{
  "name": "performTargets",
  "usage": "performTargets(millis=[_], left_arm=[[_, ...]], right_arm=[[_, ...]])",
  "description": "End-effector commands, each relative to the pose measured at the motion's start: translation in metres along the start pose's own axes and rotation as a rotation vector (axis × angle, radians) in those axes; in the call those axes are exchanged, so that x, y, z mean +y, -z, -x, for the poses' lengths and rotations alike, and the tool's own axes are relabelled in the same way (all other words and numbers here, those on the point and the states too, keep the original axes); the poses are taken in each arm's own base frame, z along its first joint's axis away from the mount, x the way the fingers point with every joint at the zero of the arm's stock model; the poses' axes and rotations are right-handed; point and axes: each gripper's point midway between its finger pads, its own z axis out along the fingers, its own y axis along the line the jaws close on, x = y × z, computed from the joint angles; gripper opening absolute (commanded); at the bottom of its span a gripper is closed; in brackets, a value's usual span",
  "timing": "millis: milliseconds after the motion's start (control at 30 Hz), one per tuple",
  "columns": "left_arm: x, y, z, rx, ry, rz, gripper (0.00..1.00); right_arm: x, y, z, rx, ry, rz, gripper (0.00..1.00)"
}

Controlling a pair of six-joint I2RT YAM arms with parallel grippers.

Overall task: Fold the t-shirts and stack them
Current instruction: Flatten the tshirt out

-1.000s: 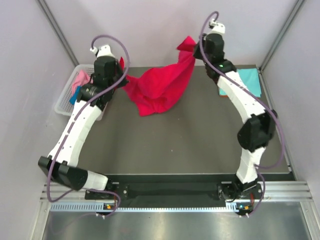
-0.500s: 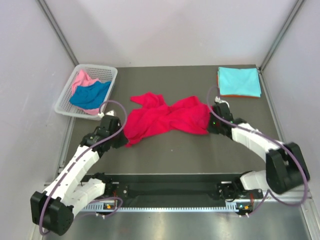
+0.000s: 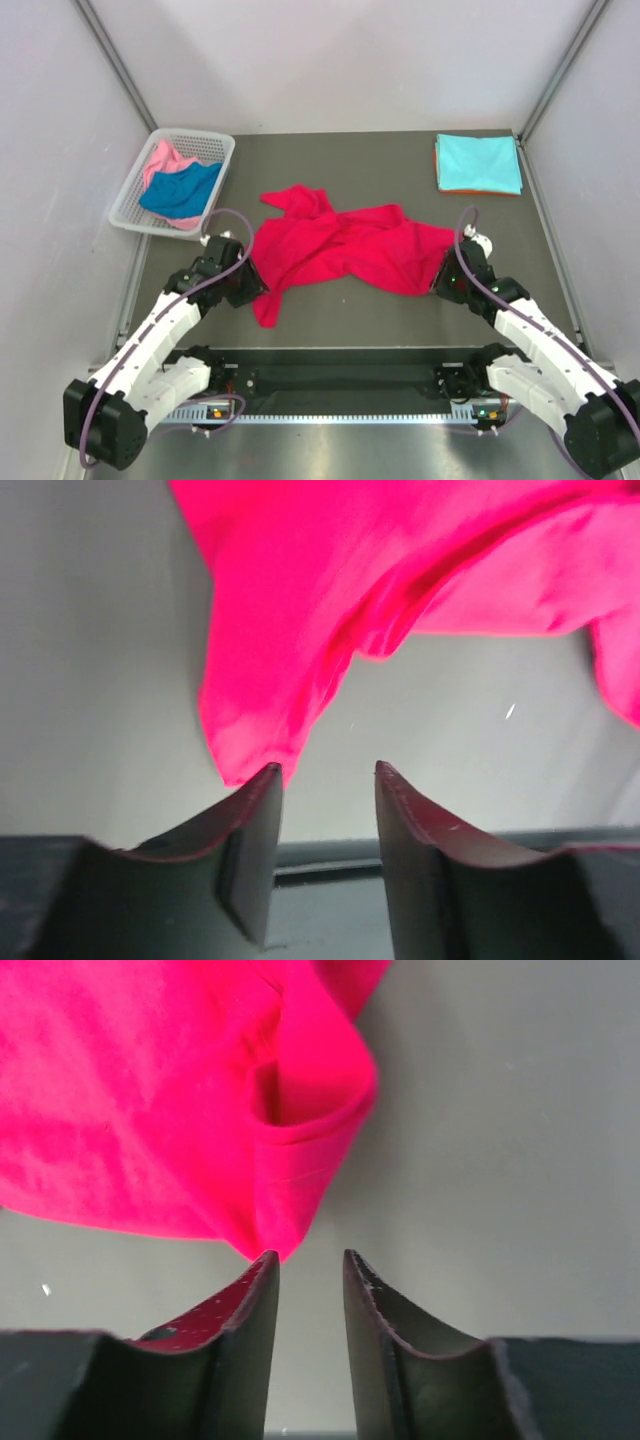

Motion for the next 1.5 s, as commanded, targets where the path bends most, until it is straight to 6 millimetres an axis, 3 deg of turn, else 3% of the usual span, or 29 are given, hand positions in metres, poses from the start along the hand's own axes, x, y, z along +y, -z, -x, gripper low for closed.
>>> performTargets(millis=[0, 33, 167, 300, 467, 633, 800, 1000, 1167, 1367, 1467], left_arm=[[-0.021, 0.024, 0.053, -0.176, -0.061, 0.010, 0.48], [-0.022, 0.025, 0.071, -0.235, -0.066, 0.053, 0.48], [-0.025, 0.003, 0.092, -0.233, -0.131, 0.125, 0.45], [-0.043, -0.028, 0.075, -0.098, -0.259, 0.137, 0.37], [-0.071, -0.037, 0.071, -0.133, -0.385, 0.170, 0.44], [-0.066, -0.058, 0.084, -0.144, -0.378, 0.286, 0.49], [-0.049, -0.082, 0.073, -0.062, -0.378, 0.388, 0.49], [-0.041, -0.089, 0.067, -0.060, -0.367, 0.442, 0.47], [-0.028, -0.094, 0.062, -0.047, -0.360, 0.513, 0.38], [-0.023, -0.098, 0.062, -0.037, -0.364, 0.558, 0.31], [-0.023, -0.096, 0.062, -0.037, -0.366, 0.559, 0.23]], right_arm=[[0.019, 0.030, 0.030, -0.063, -0.055, 0.042, 0.37], [0.026, 0.036, 0.038, -0.078, -0.058, 0.066, 0.39], [0.036, 0.041, 0.046, -0.080, -0.056, 0.103, 0.40], [0.045, 0.038, 0.047, -0.094, -0.040, 0.154, 0.41], [0.050, 0.031, 0.043, -0.092, -0.015, 0.195, 0.41], [0.055, 0.030, 0.042, -0.097, 0.011, 0.226, 0.42], [0.059, 0.030, 0.045, -0.110, 0.020, 0.247, 0.42], [0.060, 0.025, 0.043, -0.111, 0.024, 0.254, 0.43], [0.061, 0.021, 0.040, -0.096, 0.027, 0.259, 0.43], [0.061, 0.022, 0.042, -0.104, 0.038, 0.257, 0.43], [0.062, 0.021, 0.044, -0.108, 0.039, 0.258, 0.43]])
